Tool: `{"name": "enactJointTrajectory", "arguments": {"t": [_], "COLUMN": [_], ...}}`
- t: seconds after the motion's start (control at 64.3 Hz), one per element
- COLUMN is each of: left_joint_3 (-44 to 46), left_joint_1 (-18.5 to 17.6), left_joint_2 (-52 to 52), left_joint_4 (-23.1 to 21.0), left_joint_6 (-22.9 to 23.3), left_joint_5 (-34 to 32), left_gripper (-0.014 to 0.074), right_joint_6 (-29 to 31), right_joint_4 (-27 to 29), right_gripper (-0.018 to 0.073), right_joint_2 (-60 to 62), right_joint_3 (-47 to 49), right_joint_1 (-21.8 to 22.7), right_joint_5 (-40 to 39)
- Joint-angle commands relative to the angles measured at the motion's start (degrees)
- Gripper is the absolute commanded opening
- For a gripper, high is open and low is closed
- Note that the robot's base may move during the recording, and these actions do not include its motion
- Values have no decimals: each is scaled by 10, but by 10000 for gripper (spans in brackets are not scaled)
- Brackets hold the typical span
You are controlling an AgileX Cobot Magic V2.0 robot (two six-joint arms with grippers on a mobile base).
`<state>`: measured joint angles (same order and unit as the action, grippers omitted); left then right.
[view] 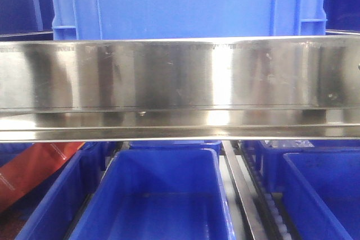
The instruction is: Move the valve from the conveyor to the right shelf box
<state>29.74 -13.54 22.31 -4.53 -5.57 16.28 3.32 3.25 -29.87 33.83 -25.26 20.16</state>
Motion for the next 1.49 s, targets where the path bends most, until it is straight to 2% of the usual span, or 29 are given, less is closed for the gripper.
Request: {"name": "enactJointTrajectory", "arguments": {"t": [0.0, 0.295, 0.544, 1.135, 1.244, 1.477], "left_joint_3": [-42, -117, -119, -120, -126, -195], "left_joint_1": [3, 3, 3, 3, 33, 134], "left_joint_2": [-28, -50, -50, -55, -82, -193], "left_joint_4": [-4, -4, -4, -4, 6, 6], "left_joint_6": [3, 3, 3, 3, 3, 3], "left_joint_5": [-27, -52, -52, -51, -51, -54], "left_gripper": [-111, -111, -111, -111, -111, -111], "right_joint_6": [2, 2, 2, 2, 2, 2], "right_joint_4": [-5, -5, -5, -5, -5, -5], "right_gripper": [-158, -158, -158, -162, -162, -162], "right_joint_2": [29, 61, 61, 61, 61, 61], "right_joint_3": [-55, -177, -181, -181, -181, -181], "right_joint_1": [2, 2, 2, 2, 2, 2], "right_joint_5": [-40, -136, -169, -172, -173, -173]}}
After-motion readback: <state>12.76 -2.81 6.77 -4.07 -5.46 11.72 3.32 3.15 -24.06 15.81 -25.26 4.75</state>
